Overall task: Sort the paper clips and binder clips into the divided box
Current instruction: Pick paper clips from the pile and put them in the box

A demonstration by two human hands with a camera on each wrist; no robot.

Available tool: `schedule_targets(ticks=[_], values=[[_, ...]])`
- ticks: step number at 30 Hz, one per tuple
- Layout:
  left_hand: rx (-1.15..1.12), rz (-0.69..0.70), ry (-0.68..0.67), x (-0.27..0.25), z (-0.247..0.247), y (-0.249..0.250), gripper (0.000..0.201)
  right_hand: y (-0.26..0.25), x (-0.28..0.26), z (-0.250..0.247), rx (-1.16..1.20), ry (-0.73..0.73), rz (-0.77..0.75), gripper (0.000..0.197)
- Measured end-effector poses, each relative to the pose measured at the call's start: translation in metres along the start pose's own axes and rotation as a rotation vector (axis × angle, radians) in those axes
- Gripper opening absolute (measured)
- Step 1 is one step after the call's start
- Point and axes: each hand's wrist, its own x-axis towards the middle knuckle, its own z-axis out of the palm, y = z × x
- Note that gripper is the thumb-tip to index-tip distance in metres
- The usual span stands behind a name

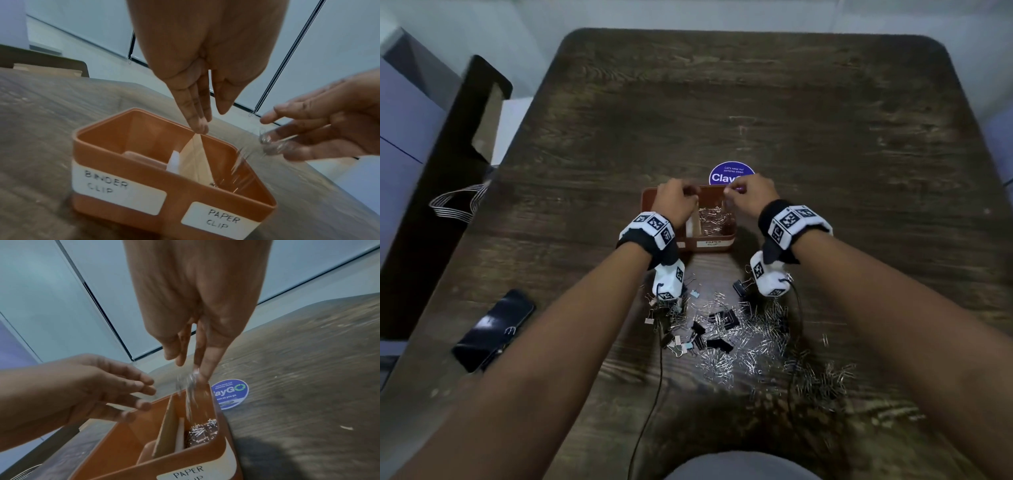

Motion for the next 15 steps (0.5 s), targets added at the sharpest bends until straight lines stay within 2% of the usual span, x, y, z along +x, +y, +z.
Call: schedule_targets(ticks=[3,7,11,13,15], values=[[-0.010,0.016,0.020,-0.009,-0.006,-0.013,0.017,0.016,-0.005,0.000,-0.009,0.017,0.082,0.022],[-0.057,0.048,-0.052,-0.030,0.001,-0.017,0.015,0.074,-0.033,-0.005,-0.041,0.002,0.151,0.019],[-0.031,0.192,-0.212,-0.072,0.023,-0.006,0.026,0.141,-0.088,-0.006,-0.249,-0.217,0.171,0.019],[0.003,0.245,-0.347,-0.098,0.042,0.002,0.028,0.163,-0.119,-0.001,-0.326,-0.350,0.169,0.020],[0.072,0.272,-0.505,-0.122,0.066,0.003,0.025,0.176,-0.148,0.005,-0.406,-0.449,0.106,0.019]])
